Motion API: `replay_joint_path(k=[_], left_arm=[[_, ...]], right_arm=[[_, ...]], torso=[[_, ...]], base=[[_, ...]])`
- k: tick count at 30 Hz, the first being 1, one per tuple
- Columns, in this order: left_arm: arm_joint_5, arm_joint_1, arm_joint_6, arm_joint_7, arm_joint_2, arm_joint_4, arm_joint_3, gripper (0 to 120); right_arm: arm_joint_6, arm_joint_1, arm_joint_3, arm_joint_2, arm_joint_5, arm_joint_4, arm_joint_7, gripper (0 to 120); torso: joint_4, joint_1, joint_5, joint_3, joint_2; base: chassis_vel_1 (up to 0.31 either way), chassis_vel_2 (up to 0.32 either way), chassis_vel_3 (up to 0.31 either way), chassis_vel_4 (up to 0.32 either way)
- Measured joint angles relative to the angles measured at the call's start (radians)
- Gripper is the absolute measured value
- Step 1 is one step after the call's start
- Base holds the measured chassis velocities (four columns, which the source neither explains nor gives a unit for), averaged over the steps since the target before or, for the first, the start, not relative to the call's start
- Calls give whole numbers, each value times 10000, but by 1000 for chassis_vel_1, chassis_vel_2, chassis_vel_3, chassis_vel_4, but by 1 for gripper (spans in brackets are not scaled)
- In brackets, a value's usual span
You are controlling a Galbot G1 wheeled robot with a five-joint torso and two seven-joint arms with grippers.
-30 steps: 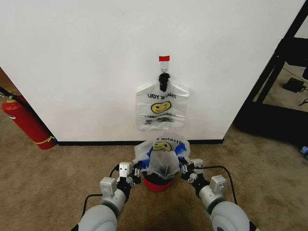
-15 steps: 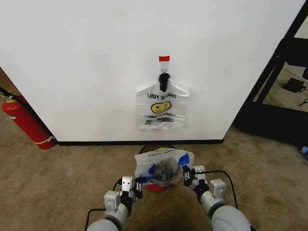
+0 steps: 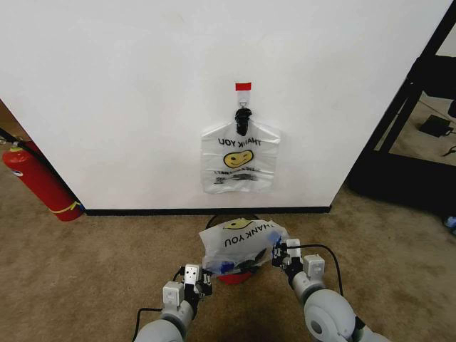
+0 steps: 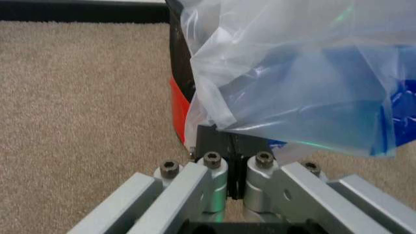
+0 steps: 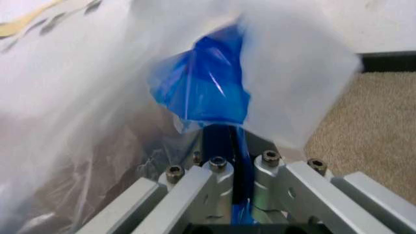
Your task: Pick up the garbage bag from the wall and place it over the trash bin.
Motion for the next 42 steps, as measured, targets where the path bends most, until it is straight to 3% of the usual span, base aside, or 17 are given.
replay_joint_path(k=[11, 31, 42], left_arm=[[-315, 316, 75, 7, 327, -757, -301, 0], [105, 0, -29, 171, 57, 294, 238, 0], [397, -506, -207, 206, -450, 1145, 490, 0]], right_arm=[[-21, -453, 112, -482, 152, 520, -56, 0], [83, -72, -355, -8, -514, -367, -144, 0], [274, 305, -416, 295, -822, -1144, -198, 0]], torso=[[0, -1, 0, -1, 1], [0, -1, -1, -1, 0], [0, -1, 0, -1, 0]], base=[[0, 0, 0, 0], [0, 0, 0, 0], [0, 0, 0, 0]])
